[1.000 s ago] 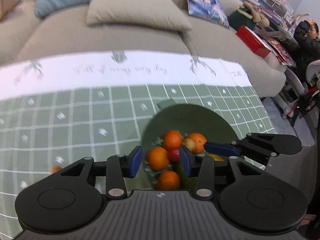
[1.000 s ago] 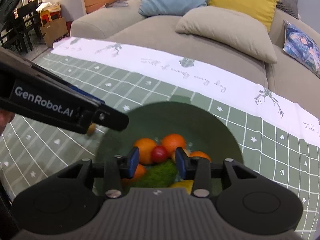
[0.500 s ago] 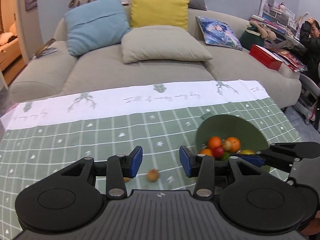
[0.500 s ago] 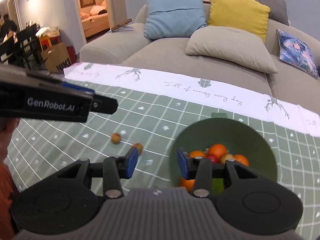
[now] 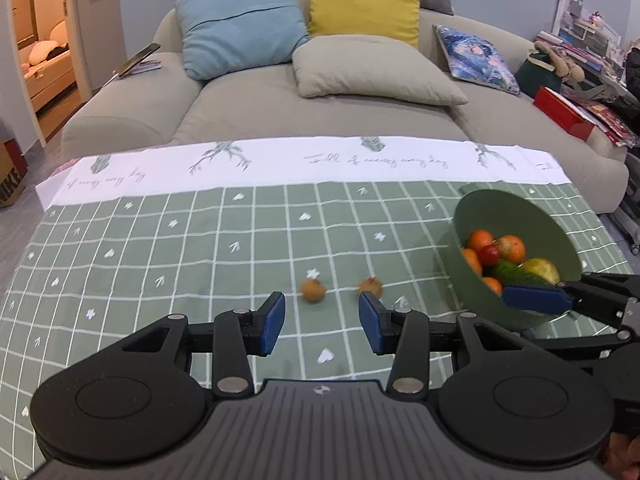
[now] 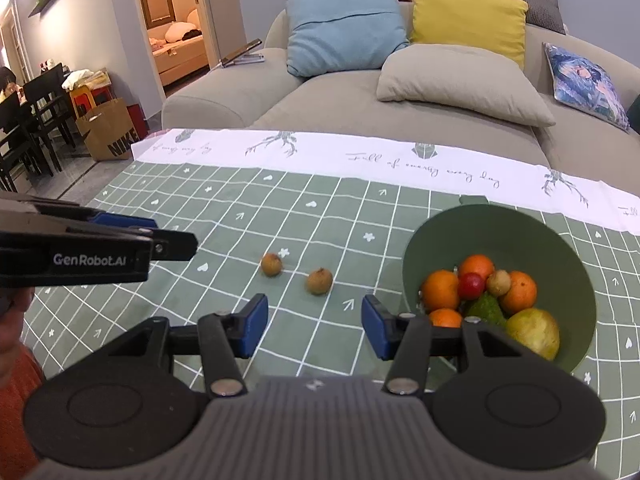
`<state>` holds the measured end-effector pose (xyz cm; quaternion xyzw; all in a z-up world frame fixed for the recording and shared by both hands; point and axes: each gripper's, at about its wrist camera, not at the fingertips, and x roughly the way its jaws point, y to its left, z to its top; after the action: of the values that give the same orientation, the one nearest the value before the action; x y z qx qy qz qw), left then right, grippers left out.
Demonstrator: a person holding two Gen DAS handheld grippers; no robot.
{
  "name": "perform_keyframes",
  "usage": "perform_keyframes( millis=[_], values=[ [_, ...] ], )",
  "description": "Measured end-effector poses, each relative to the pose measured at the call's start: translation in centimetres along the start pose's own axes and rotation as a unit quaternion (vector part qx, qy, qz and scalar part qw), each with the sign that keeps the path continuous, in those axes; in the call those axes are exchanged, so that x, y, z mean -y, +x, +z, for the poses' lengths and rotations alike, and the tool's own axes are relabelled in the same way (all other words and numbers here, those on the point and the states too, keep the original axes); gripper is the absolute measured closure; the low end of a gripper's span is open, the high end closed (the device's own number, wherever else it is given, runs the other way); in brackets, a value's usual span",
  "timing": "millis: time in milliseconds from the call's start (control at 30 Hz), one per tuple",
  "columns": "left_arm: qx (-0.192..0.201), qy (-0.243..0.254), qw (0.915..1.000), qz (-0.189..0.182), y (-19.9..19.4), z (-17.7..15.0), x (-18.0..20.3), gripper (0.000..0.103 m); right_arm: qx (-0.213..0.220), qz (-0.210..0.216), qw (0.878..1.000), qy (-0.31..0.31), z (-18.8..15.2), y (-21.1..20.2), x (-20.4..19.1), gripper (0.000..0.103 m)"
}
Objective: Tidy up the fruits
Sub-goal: 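Withdraw both tools from the colander toward the last two brown fruits, then grasp a brown fruit with the left tool while the right tool grasps the other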
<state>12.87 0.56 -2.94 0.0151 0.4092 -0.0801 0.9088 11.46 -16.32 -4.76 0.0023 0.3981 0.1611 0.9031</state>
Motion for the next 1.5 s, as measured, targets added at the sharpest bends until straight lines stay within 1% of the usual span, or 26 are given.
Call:
perform_keyframes(
  millis=[167,333,600,667,733,800,867,1033,1267,1367,1500],
  values=[
    [-0.015,-0.011,0.9998,0.002,0.5,-1.4,-1.0,0.052,-0.01,-0.009,1.0,-0.01,-0.5,0.8,-0.6,0.054],
    [-0.026,-0.016,0.9995,-0.002,1.3,-2.0,-1.4,0.052,-0.009,-0.008,1.0,-0.024,-0.7,1.7,-0.8,0.055],
    [-0.036,-0.018,0.9991,-0.012,3.2,-1.6,-1.7,0.054,-0.014,0.0,0.999,-0.044,-0.1,3.9,-1.3,0.056],
    [-0.04,-0.021,0.9989,-0.013,3.9,-1.4,-1.9,0.056,-0.019,-0.002,0.999,-0.047,0.0,4.8,-1.4,0.062],
    [-0.044,-0.025,0.9986,-0.016,4.7,-1.2,-2.1,0.058,-0.025,-0.005,0.998,-0.049,0.2,5.7,-1.4,0.065],
    [-0.052,-0.027,0.9981,-0.017,5.5,-1.1,-2.3,0.062,-0.031,-0.005,0.998,-0.048,0.3,6.7,-1.3,0.066],
    [-0.057,-0.029,0.9978,-0.018,6.3,-0.8,-2.4,0.063,-0.035,-0.008,0.998,-0.051,0.5,7.6,-1.3,0.07],
    [-0.061,-0.043,0.9968,-0.03,8.6,-0.7,-3.0,0.063,-0.044,-0.015,0.997,-0.067,0.9,10.2,-1.2,0.07],
    [-0.079,-0.062,0.9944,-0.033,11.5,-0.6,-3.7,0.063,-0.057,-0.017,0.995,-0.076,1.2,13.3,-0.8,0.071],
    [-0.088,-0.075,0.9925,-0.039,12.6,-0.5,-4.0,0.063,-0.061,-0.015,0.995,-0.079,1.2,14.2,-0.8,0.071],
    [-0.089,-0.076,0.9921,-0.043,13.5,-0.2,-3.7,0.063,-0.063,-0.012,0.995,-0.076,1.3,15.0,-0.6,0.072]
  ],
)
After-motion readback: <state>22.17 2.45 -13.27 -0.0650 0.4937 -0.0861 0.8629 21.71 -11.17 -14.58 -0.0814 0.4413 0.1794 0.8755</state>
